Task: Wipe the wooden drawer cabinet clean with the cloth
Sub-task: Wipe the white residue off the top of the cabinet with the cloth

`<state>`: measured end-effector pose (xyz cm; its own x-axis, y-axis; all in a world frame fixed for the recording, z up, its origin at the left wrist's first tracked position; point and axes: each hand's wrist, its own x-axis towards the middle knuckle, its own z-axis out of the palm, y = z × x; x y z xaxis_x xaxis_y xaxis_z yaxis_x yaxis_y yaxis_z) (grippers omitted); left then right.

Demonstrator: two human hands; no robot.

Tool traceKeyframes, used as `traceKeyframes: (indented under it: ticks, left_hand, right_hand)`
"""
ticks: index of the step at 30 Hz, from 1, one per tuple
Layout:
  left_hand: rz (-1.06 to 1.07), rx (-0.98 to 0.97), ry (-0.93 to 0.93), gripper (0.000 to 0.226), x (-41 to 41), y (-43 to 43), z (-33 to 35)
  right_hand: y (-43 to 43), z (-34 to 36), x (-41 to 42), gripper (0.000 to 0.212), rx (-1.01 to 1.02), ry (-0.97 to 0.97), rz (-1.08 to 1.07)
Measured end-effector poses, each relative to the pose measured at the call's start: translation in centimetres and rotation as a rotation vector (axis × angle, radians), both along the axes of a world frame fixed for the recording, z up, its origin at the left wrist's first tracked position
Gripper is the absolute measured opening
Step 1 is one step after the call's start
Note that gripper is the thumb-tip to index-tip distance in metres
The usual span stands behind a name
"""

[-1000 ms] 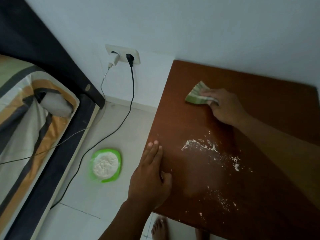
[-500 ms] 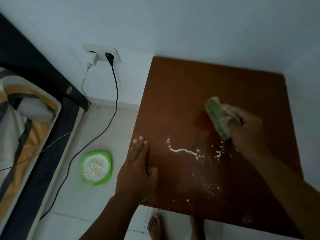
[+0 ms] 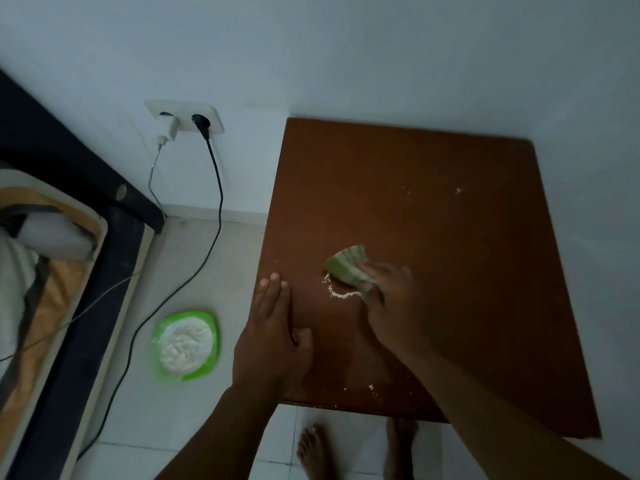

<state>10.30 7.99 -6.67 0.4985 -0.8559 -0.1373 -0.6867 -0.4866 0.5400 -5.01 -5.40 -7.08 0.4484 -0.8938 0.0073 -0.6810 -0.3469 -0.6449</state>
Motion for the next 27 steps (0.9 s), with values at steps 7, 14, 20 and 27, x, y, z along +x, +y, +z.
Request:
traceKeyframes:
  ticks: [7,14,20,27]
  left_hand:
    - [-0.013,0.006,0.005,0.077,0.2,0.2,-0.1]
    - [0.036,0.021,-0.008,0.075,-0.4,-0.5,0.1]
    - [0.002,0.043,-0.033,0.070,0.7,-2.5,0.7]
    - [-0.049,0.042,-0.022,0.078,2.0,-6.4,0.5]
  right_hand:
    - [-5.0,3.2,-7.1,0.031,0.080,-0.030,-0.604]
    - [0.8,-0.9,-2.7,0.044,-0.085,0.140,-0.301]
    - [1.9,1.6,1.1,0.036,0.097,-0.157,-0.118]
    - [-20.1,3.3,-3.4,0.036,-0.156,-0.001,-0.357]
